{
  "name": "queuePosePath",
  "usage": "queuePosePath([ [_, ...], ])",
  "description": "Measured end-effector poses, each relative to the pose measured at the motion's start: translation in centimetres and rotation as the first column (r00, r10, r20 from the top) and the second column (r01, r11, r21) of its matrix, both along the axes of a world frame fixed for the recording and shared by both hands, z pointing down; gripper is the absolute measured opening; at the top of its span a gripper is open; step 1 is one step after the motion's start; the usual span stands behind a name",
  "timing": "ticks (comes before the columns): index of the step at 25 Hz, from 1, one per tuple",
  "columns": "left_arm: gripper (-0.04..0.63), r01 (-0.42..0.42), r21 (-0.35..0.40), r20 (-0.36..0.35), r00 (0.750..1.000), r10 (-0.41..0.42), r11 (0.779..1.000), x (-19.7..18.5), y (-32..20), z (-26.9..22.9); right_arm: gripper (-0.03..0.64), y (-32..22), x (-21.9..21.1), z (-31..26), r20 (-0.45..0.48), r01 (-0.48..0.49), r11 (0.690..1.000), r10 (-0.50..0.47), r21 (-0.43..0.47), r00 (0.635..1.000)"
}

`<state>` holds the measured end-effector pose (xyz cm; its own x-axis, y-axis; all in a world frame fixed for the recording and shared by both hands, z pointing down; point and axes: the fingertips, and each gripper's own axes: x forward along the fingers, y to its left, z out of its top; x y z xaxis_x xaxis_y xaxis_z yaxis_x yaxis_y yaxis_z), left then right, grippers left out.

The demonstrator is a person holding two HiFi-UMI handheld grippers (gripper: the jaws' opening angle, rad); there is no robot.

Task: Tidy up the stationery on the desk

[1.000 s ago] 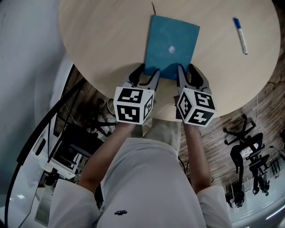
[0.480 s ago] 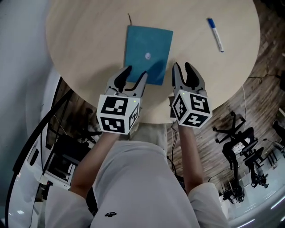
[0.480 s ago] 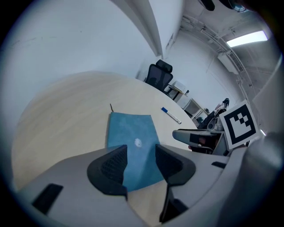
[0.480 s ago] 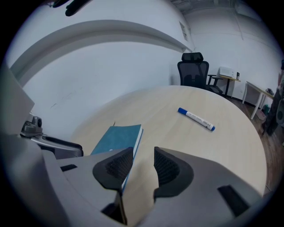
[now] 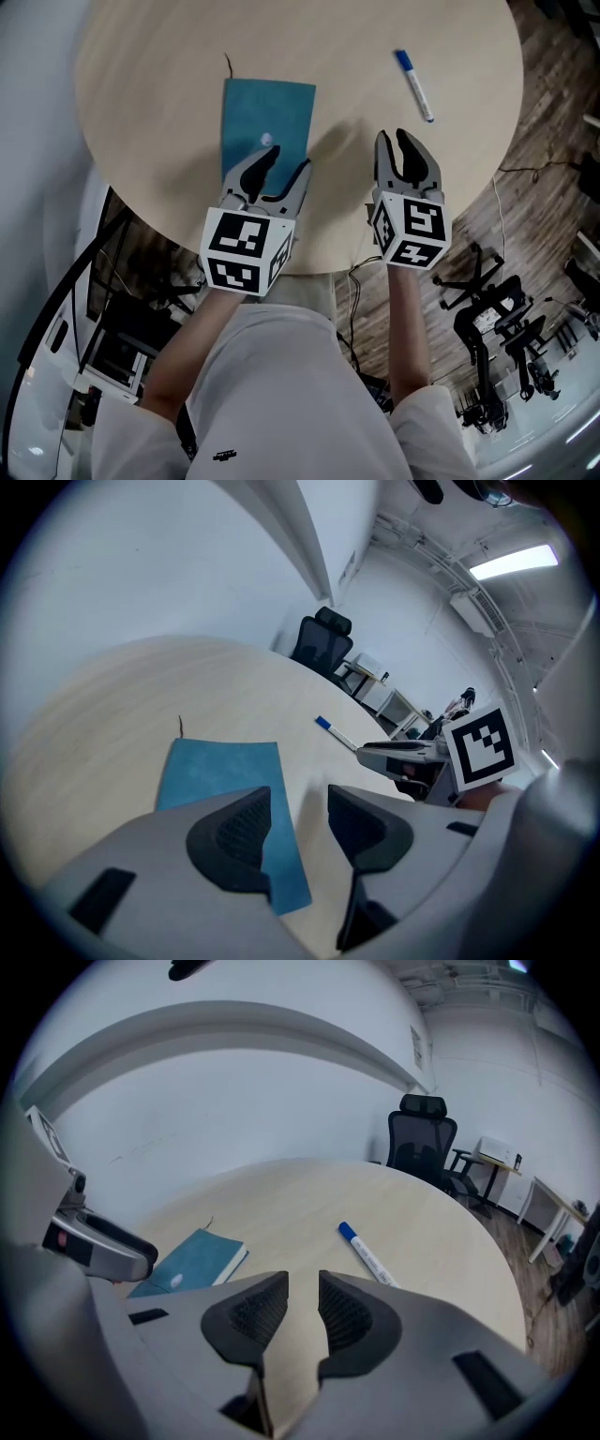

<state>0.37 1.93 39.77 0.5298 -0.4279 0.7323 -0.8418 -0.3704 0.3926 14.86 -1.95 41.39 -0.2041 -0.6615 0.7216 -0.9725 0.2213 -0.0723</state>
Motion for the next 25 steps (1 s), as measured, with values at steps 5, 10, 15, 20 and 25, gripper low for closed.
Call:
queuePosePath([
  [5,0.201,0.002,-0.007,0.003,1.0,-0.002,1.0,2.8,-1.1,0.3,0.123,-1.8,3.1,1.0,-0.077,0.109,0.994,-0.11,-0.021,0.991],
  [10,0.201,0.002,-0.016,0.015,1.0,-0.002,1.0,4.7,-2.1,1.1,0.123,-3.6,5.3,2.2,-0.141,0.181,0.983,-0.183,-0.027,0.973],
  [15,0.201,-0.004,-0.025,0.029,1.0,0.005,1.0,6.2,-2.6,1.8,0.123,-5.0,6.8,3.4,-0.162,0.216,0.975,-0.221,-0.048,0.962],
  [20,0.19,-0.011,-0.025,0.039,0.999,0.012,1.0,7.2,-2.6,2.0,0.123,-5.3,8.2,5.2,-0.182,0.228,0.97,-0.239,-0.082,0.954],
  [25,0.189,-0.011,-0.027,0.044,0.999,0.012,1.0,7.3,-2.1,2.0,0.091,-5.0,9.0,5.9,-0.134,0.195,0.977,-0.205,-0.084,0.969],
])
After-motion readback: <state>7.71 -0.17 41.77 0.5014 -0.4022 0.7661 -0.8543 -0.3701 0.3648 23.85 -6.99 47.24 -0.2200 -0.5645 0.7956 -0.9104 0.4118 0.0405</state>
